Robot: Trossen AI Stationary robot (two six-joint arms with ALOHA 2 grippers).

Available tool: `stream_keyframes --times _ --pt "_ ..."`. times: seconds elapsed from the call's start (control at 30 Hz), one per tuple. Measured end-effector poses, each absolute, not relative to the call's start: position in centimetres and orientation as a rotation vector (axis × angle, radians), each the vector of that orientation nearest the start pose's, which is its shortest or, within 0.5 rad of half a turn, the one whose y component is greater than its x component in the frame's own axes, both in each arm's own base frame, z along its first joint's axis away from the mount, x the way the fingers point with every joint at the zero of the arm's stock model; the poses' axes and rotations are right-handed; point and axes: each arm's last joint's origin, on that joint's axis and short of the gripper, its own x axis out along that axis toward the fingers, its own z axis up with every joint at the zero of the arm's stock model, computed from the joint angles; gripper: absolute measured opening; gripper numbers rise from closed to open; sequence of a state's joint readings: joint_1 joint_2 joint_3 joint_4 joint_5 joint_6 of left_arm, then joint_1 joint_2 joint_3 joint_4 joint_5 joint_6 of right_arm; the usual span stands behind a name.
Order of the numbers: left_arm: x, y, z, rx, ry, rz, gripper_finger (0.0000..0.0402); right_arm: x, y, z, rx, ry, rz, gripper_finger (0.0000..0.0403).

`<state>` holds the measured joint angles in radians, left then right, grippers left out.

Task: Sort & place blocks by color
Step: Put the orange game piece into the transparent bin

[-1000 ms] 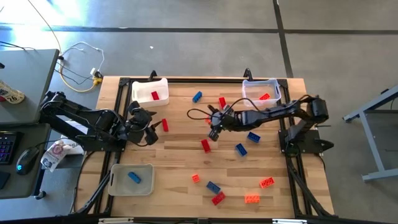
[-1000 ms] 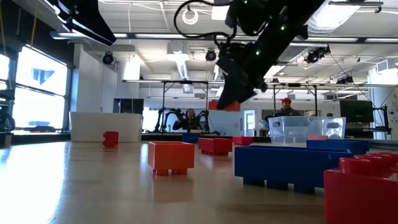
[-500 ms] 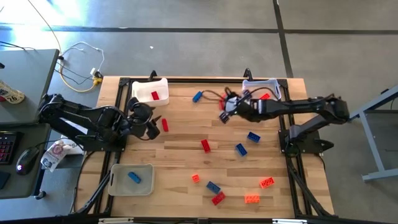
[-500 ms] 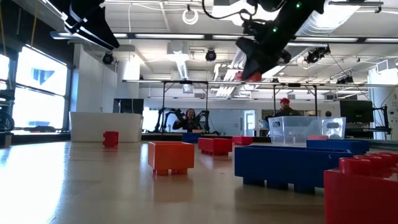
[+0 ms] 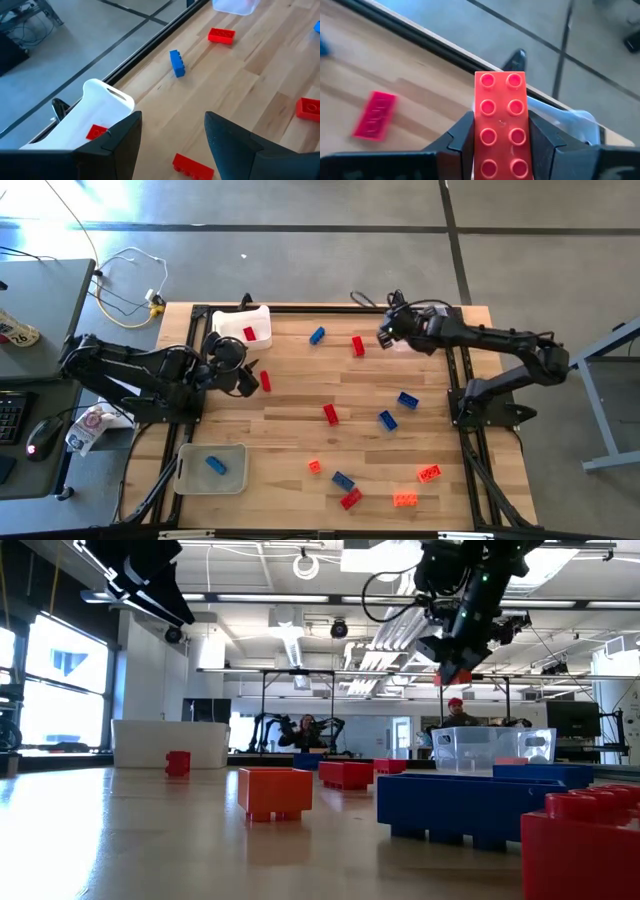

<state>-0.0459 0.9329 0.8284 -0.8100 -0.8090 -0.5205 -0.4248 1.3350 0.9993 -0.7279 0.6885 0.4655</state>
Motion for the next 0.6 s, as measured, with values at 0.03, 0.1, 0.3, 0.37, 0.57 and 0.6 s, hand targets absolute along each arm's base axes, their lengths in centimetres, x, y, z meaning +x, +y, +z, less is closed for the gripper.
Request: stream_keyframes --times 0.03,0.1,0.3,0.37,0.57,0.6 --pt "16.7 1.4 28.0 -0.080 0.636 0.901 0.0201 22.0 -12.5 25.7 0.240 0.856 -1.246 0.0111" --pt "16.7 1.5 28.0 -0.083 0.636 0.908 0.0201 21.4 -13.3 25.6 0.260 0.872 -1.278 0.0111" --pt "16.7 1.6 28.0 -0.174 0.591 0.943 0.0201 20.0 -15.7 24.7 0.325 0.944 -1.356 0.0111" --pt "16.7 1.6 28.0 -0.232 0.571 0.947 0.0201 19.6 -16.4 24.0 0.338 1.007 -1.361 0.0111" --pt "16.8 1.4 27.9 -0.332 0.584 0.893 0.0201 19.3 -18.3 21.9 0.382 1.128 -1.366 0.0111" --pt "16.8 1.3 27.8 -0.353 0.585 0.885 0.0201 19.2 -18.6 21.5 0.397 1.146 -1.359 0.0111"
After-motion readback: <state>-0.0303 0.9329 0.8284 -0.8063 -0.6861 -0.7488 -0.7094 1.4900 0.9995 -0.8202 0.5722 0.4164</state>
